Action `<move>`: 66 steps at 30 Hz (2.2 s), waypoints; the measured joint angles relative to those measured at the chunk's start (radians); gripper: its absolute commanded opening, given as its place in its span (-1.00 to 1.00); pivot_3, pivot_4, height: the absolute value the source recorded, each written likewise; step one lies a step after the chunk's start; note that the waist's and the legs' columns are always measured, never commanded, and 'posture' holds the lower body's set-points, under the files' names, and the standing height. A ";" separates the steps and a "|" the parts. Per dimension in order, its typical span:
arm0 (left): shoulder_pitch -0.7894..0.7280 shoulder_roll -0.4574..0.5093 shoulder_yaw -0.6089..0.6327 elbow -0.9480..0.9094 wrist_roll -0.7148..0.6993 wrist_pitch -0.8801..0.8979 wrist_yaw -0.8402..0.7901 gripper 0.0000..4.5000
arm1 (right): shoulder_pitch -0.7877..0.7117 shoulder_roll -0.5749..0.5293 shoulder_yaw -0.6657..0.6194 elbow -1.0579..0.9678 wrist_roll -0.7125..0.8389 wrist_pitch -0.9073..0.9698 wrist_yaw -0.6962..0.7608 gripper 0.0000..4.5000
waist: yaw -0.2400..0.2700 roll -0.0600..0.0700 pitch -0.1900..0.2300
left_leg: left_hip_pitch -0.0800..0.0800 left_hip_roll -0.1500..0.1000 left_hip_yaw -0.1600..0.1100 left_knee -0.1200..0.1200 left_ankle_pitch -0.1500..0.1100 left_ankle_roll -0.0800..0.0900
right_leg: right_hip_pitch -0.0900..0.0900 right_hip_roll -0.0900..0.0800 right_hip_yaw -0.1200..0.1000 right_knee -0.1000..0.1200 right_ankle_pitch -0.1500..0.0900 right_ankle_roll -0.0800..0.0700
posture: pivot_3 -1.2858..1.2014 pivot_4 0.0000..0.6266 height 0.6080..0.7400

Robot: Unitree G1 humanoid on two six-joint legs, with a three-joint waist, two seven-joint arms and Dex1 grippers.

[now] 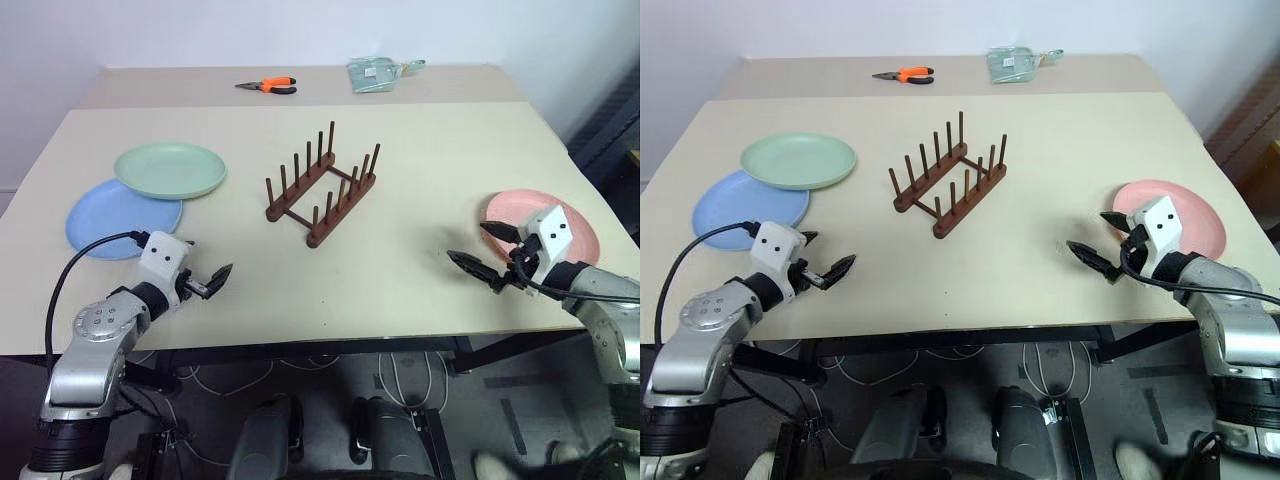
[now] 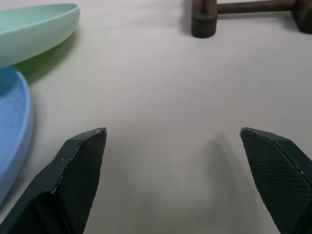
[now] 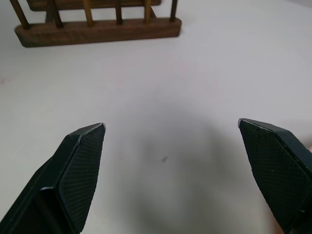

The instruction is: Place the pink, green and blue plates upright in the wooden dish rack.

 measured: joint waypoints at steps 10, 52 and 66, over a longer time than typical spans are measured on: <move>0.007 -0.033 -0.052 -0.024 0.001 0.006 0.017 1.00 | -0.037 0.029 0.048 -0.004 -0.030 -0.009 -0.035 0.99 | 0.001 0.000 0.000 | 0.000 0.000 0.000 0.000 0.000 0.000 | 0.000 0.000 0.000 0.000 0.000 0.000 | 0.03 -0.52 1.00; -0.564 -0.256 -0.495 0.676 0.161 -0.407 -0.416 -0.67 | 0.083 0.038 0.073 -0.181 -0.092 0.006 -0.112 1.00 | 0.026 0.005 -0.003 | -0.001 0.000 -0.001 0.013 -0.005 0.008 | 0.005 -0.001 -0.002 0.000 0.000 0.004 | 0.03 -0.52 1.00; -0.327 -0.067 -0.366 0.275 0.042 -0.068 -0.412 -0.20 | 0.103 -0.019 0.099 -0.179 -0.143 0.066 -0.107 -0.51 | -0.022 0.008 -0.005 | 0.000 0.000 -0.002 0.012 -0.005 0.007 | 0.006 -0.002 -0.001 0.001 0.000 0.004 | 0.03 -0.52 1.00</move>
